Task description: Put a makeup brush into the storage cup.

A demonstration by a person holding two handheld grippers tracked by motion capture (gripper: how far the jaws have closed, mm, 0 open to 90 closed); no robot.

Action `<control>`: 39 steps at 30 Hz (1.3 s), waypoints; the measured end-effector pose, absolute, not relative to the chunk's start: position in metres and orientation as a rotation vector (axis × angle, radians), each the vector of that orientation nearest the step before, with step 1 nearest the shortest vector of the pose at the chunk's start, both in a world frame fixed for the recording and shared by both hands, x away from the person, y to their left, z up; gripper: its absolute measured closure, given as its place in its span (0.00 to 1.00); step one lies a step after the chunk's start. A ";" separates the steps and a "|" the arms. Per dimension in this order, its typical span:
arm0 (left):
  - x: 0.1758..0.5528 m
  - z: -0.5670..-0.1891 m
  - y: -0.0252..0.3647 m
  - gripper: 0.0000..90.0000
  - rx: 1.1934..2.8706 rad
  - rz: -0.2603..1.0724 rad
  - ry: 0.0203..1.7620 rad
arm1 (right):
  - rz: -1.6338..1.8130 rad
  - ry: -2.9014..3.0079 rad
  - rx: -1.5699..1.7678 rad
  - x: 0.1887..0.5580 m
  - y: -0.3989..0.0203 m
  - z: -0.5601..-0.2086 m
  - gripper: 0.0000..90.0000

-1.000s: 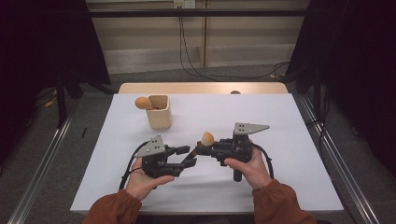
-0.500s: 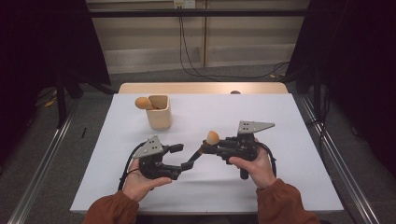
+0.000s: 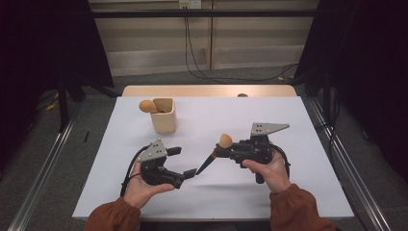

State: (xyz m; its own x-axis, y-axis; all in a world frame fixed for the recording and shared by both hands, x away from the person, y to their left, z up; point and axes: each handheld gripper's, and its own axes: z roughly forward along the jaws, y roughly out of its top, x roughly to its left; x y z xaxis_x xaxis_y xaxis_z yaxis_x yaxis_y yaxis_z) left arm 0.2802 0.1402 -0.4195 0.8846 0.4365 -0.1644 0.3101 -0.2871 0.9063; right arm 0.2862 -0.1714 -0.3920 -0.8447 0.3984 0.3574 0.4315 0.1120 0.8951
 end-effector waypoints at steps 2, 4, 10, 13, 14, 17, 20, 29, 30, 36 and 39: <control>0.281 -0.419 0.139 0.06 1.896 0.124 0.549 | -1.864 -2.343 -0.864 0.287 -0.171 -0.390 0.82; 0.281 -0.418 0.138 0.05 1.890 0.110 0.550 | -1.839 -2.364 -0.852 0.289 -0.170 -0.387 0.82; 0.281 -0.417 0.133 0.04 1.904 0.089 0.513 | -1.752 -2.421 -0.837 0.294 -0.168 -0.376 0.82; 0.280 -0.417 0.130 0.04 1.904 0.082 0.492 | -1.703 -2.457 -0.824 0.296 -0.166 -0.373 0.82; 0.280 -0.417 0.129 0.04 1.903 0.079 0.485 | -1.688 -2.464 -0.819 0.297 -0.165 -0.373 0.82; 0.280 -0.417 0.128 0.04 1.906 0.072 0.484 | -1.647 -2.494 -0.808 0.298 -0.163 -0.370 0.82; 0.280 -0.416 0.127 0.04 1.907 0.075 0.484 | -1.616 -2.511 -0.788 0.299 -0.161 -0.367 0.82; 0.280 -0.415 0.124 0.04 1.919 0.078 0.490 | -1.503 -2.564 -0.726 0.301 -0.154 -0.356 0.82; 0.280 -0.415 0.124 0.03 1.917 0.080 0.490 | -1.484 -2.570 -0.719 0.302 -0.153 -0.356 0.82; 0.279 -0.415 0.121 0.03 1.933 0.077 0.475 | -1.402 -2.614 -0.685 0.304 -0.147 -0.352 0.82; 0.280 -0.415 0.119 0.03 1.947 0.077 0.479 | -1.357 -2.640 -0.676 0.305 -0.143 -0.350 0.82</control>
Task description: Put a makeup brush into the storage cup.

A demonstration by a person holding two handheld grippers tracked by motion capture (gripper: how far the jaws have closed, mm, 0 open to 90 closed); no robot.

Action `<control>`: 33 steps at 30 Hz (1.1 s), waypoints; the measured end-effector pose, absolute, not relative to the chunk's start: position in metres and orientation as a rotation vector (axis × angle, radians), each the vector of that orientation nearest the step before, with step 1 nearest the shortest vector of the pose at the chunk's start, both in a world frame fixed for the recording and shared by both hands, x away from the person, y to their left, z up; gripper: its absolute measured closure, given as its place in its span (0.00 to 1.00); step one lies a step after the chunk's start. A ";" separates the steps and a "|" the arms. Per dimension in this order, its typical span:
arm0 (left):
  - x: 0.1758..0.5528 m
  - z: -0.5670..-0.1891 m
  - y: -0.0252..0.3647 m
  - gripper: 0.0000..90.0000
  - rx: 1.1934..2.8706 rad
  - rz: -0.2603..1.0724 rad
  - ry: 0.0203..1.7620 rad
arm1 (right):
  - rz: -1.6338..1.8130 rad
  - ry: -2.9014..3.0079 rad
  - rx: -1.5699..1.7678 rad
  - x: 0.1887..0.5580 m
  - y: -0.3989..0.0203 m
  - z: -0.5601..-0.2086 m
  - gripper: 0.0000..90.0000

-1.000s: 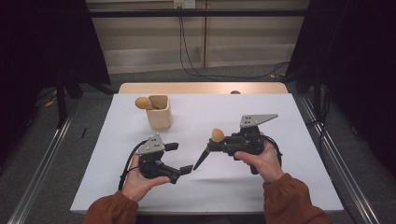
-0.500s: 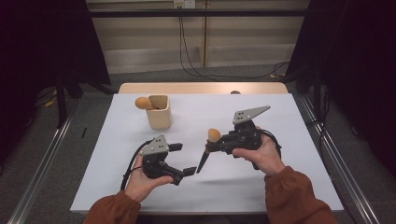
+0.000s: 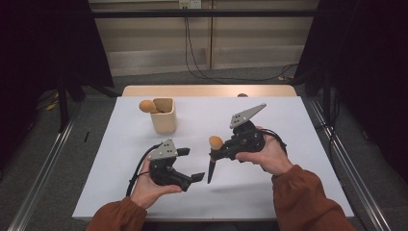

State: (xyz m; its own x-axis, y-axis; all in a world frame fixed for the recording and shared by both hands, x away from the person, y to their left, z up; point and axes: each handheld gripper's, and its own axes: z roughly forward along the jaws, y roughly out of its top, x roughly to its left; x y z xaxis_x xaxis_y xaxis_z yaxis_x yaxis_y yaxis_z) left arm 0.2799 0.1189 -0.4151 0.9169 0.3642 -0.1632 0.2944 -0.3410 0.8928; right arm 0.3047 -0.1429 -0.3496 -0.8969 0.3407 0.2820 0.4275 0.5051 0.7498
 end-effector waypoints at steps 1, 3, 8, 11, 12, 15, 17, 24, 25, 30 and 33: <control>0.280 -0.415 0.118 0.03 1.944 0.067 0.479 | -1.351 -2.642 -0.669 0.305 -0.142 -0.350 0.82; 0.280 -0.415 0.117 0.03 1.946 0.075 0.481 | -1.331 -2.653 -0.669 0.306 -0.140 -0.349 0.82; 0.282 -0.415 0.113 0.05 1.958 0.072 0.479 | -1.306 -2.663 -0.671 0.307 -0.136 -0.349 0.82; 0.282 -0.417 0.109 0.14 1.967 0.057 0.469 | -1.300 -2.664 -0.666 0.308 -0.134 -0.350 0.82; 0.282 -0.417 0.108 0.15 1.968 0.055 0.469 | -1.300 -2.664 -0.667 0.308 -0.134 -0.350 0.82; 0.282 -0.417 0.105 0.23 1.963 0.072 0.452 | -1.306 -2.659 -0.662 0.309 -0.132 -0.351 0.82; 0.282 -0.416 0.103 0.31 1.964 0.110 0.450 | -1.304 -2.660 -0.657 0.309 -0.130 -0.352 0.82; 0.284 -0.415 0.095 0.50 1.955 0.082 0.424 | -1.317 -2.660 -0.673 0.310 -0.129 -0.353 0.82; 0.284 -0.415 0.095 0.53 1.951 0.081 0.422 | -1.315 -2.660 -0.676 0.310 -0.130 -0.354 0.82; 0.286 -0.417 0.093 0.65 1.947 0.049 0.430 | -1.318 -2.657 -0.684 0.310 -0.129 -0.355 0.82; 0.285 -0.418 0.092 0.70 1.939 0.041 0.432 | -1.315 -2.656 -0.681 0.309 -0.127 -0.357 0.82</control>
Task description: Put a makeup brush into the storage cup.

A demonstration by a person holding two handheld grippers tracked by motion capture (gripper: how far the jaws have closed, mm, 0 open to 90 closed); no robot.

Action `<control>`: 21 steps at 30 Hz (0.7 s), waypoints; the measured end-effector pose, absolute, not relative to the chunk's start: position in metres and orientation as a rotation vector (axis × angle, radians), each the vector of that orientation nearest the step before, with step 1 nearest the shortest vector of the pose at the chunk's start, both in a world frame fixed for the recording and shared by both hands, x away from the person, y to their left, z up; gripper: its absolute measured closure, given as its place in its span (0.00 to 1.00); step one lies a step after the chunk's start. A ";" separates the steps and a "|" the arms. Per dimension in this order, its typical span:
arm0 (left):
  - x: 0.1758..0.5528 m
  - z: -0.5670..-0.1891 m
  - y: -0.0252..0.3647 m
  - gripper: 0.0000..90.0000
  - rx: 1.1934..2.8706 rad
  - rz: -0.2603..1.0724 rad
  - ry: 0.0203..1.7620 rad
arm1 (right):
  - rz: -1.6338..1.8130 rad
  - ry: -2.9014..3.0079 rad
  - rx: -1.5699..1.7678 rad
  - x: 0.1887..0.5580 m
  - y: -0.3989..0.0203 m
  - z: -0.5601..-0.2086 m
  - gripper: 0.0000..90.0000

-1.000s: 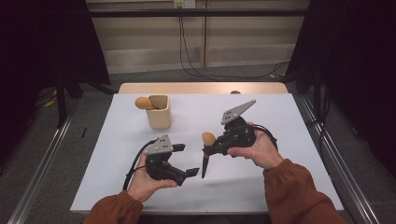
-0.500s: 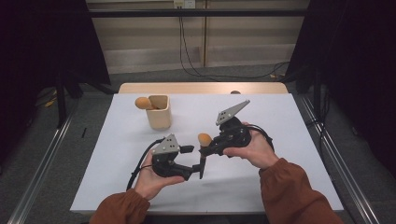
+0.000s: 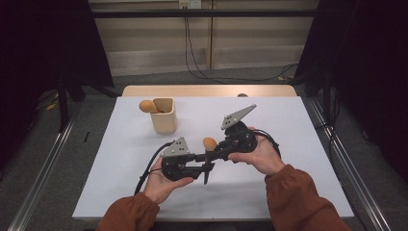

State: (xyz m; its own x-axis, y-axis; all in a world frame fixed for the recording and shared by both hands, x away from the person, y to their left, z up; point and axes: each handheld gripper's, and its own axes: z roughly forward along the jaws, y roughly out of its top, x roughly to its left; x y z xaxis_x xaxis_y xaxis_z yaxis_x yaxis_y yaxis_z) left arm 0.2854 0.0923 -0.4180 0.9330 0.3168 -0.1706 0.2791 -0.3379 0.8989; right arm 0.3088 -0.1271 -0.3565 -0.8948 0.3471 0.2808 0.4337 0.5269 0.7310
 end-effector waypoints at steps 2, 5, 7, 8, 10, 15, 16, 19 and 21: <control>0.285 -0.418 0.092 0.74 1.939 0.030 0.435 | -1.323 -2.651 -0.680 0.308 -0.127 -0.357 0.82; 0.286 -0.419 0.092 0.75 1.938 0.028 0.441 | -1.331 -2.652 -0.679 0.308 -0.127 -0.357 0.82; 0.286 -0.419 0.092 0.80 1.930 0.021 0.434 | -1.334 -2.655 -0.678 0.308 -0.127 -0.357 0.82; 0.285 -0.419 0.092 0.82 1.933 0.021 0.433 | -1.335 -2.657 -0.679 0.308 -0.128 -0.357 0.82; 0.285 -0.419 0.092 0.82 1.935 0.027 0.432 | -1.333 -2.658 -0.680 0.308 -0.128 -0.357 0.82; 0.286 -0.420 0.091 0.83 1.931 0.028 0.428 | -1.345 -2.653 -0.683 0.307 -0.128 -0.359 0.82; 0.286 -0.420 0.092 0.83 1.927 0.031 0.428 | -1.353 -2.651 -0.687 0.307 -0.129 -0.359 0.82; 0.286 -0.419 0.093 0.83 1.915 0.028 0.440 | -1.386 -2.635 -0.700 0.307 -0.130 -0.359 0.81; 0.287 -0.418 0.094 0.83 1.897 0.026 0.446 | -1.397 -2.639 -0.705 0.306 -0.129 -0.359 0.74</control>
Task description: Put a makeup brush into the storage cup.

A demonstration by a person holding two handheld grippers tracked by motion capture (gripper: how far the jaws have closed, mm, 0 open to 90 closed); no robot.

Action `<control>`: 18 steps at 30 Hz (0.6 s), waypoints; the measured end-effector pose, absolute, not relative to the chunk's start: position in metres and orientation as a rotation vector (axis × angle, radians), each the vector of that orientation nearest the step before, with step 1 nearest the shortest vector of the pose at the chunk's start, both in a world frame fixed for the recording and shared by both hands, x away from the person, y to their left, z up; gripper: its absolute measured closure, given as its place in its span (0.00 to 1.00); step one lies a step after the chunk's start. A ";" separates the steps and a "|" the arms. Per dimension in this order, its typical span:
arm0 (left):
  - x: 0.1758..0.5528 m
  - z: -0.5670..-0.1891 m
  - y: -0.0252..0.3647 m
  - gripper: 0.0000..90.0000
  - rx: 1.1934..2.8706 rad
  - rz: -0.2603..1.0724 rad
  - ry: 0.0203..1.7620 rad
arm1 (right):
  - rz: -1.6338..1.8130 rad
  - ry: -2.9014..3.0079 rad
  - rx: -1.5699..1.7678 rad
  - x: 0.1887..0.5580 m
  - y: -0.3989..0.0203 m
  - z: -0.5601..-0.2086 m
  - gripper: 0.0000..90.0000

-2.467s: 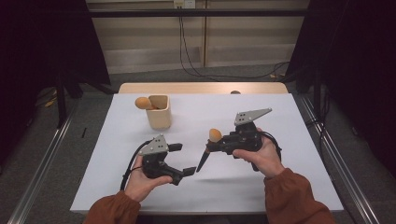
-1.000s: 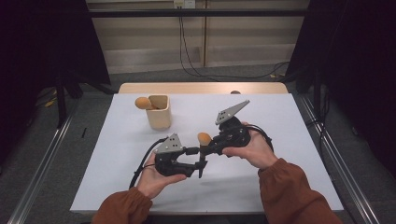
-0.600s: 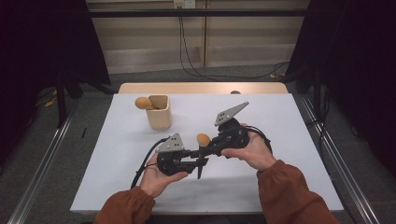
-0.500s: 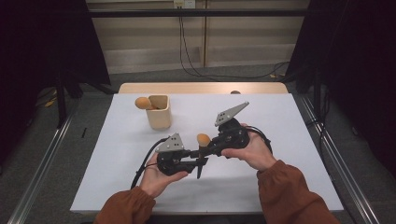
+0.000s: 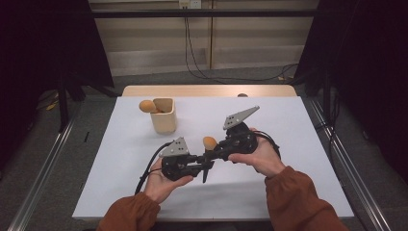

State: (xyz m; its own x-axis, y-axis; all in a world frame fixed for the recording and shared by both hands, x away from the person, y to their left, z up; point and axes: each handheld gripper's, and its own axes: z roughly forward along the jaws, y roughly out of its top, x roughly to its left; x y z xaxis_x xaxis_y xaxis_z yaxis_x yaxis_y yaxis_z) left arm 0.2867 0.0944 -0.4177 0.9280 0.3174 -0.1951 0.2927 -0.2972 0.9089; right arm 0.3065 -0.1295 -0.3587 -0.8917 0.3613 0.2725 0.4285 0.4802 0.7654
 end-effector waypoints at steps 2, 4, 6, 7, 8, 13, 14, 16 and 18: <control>0.288 -0.417 0.096 0.83 1.894 0.030 0.457 | -1.417 -2.630 -0.713 0.306 -0.129 -0.359 0.70; 0.289 -0.417 0.099 0.83 1.888 0.029 0.466 | -1.430 -2.628 -0.724 0.306 -0.129 -0.359 0.66; 0.291 -0.417 0.101 0.83 1.887 0.027 0.466 | -1.453 -2.630 -0.741 0.306 -0.129 -0.359 0.60; 0.291 -0.417 0.101 0.83 1.883 0.029 0.468 | -1.463 -2.631 -0.768 0.306 -0.130 -0.359 0.57; 0.291 -0.416 0.102 0.83 1.881 0.041 0.473 | -1.469 -2.623 -0.776 0.306 -0.131 -0.359 0.54; 0.292 -0.416 0.103 0.83 1.884 0.048 0.480 | -1.534 -2.604 -0.835 0.306 -0.136 -0.361 0.32; 0.292 -0.416 0.104 0.83 1.886 0.049 0.480 | -1.544 -2.603 -0.844 0.306 -0.137 -0.362 0.29; 0.292 -0.416 0.104 0.83 1.888 0.051 0.484 | -1.574 -2.601 -0.864 0.306 -0.140 -0.363 0.23; 0.292 -0.416 0.105 0.83 1.893 0.051 0.484 | -1.604 -2.610 -0.908 0.304 -0.142 -0.365 0.11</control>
State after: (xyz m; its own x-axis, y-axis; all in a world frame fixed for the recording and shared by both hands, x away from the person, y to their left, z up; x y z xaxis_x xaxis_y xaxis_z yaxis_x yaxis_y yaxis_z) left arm 0.2924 0.1051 -0.4162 0.9147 0.3541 -0.1949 0.3055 -0.2900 0.9070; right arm 0.3045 -0.1420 -0.3647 -0.8373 0.4906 0.2414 0.4370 0.3350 0.8348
